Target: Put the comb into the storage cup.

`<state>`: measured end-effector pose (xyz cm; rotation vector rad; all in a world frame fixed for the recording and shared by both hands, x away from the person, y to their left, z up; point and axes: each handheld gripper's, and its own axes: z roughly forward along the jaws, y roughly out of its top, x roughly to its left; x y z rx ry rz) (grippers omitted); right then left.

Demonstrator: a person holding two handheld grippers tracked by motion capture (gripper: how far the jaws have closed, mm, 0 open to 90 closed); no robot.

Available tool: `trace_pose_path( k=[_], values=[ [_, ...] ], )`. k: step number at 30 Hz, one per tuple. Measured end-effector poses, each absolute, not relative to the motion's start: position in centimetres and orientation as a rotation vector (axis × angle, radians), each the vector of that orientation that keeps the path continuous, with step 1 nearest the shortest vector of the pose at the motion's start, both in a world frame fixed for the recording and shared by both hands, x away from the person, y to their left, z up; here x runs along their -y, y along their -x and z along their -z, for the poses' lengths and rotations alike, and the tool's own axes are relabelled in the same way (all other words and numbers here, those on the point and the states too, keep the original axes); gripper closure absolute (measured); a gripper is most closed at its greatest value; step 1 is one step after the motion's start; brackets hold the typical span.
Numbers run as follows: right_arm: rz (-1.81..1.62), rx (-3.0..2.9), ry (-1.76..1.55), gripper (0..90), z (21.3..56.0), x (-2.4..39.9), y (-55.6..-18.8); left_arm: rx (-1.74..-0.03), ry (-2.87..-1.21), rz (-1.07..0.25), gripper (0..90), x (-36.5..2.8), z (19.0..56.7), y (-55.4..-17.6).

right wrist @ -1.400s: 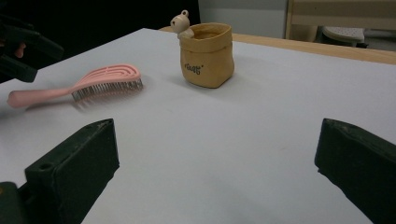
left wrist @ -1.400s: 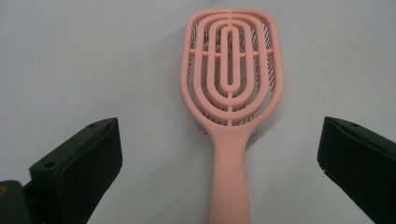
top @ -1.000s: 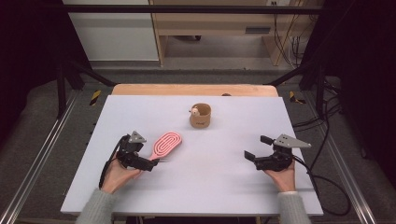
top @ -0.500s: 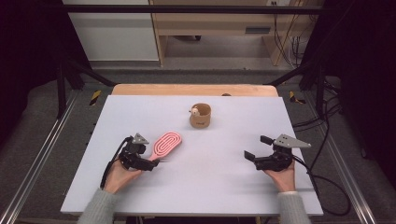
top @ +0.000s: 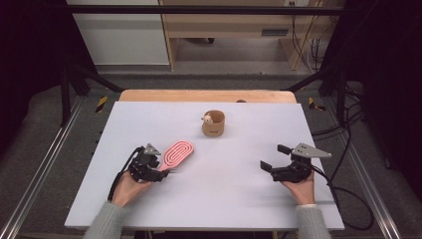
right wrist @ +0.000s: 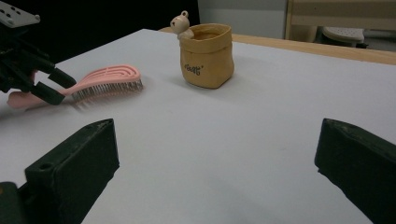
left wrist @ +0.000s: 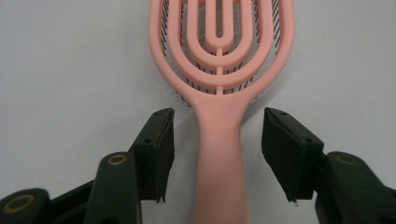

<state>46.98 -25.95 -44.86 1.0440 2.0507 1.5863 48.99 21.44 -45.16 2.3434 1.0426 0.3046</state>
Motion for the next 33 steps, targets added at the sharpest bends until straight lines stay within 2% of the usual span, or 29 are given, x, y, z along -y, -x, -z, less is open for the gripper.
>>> trace_pose_path(
  k=[17, 33],
  values=[
    [-1.588, -2.045, -1.045, 0.2, 44.85, 25.97, -46.99, -1.051, -2.362, -0.305, 60.9, -21.06, 45.33, -49.04],
    [-1.588, -2.045, -1.046, 0.2, 44.85, 25.97, -47.00, -1.057, -2.407, -0.355, 66.8, -20.47, 45.46, -49.08]
  ],
)
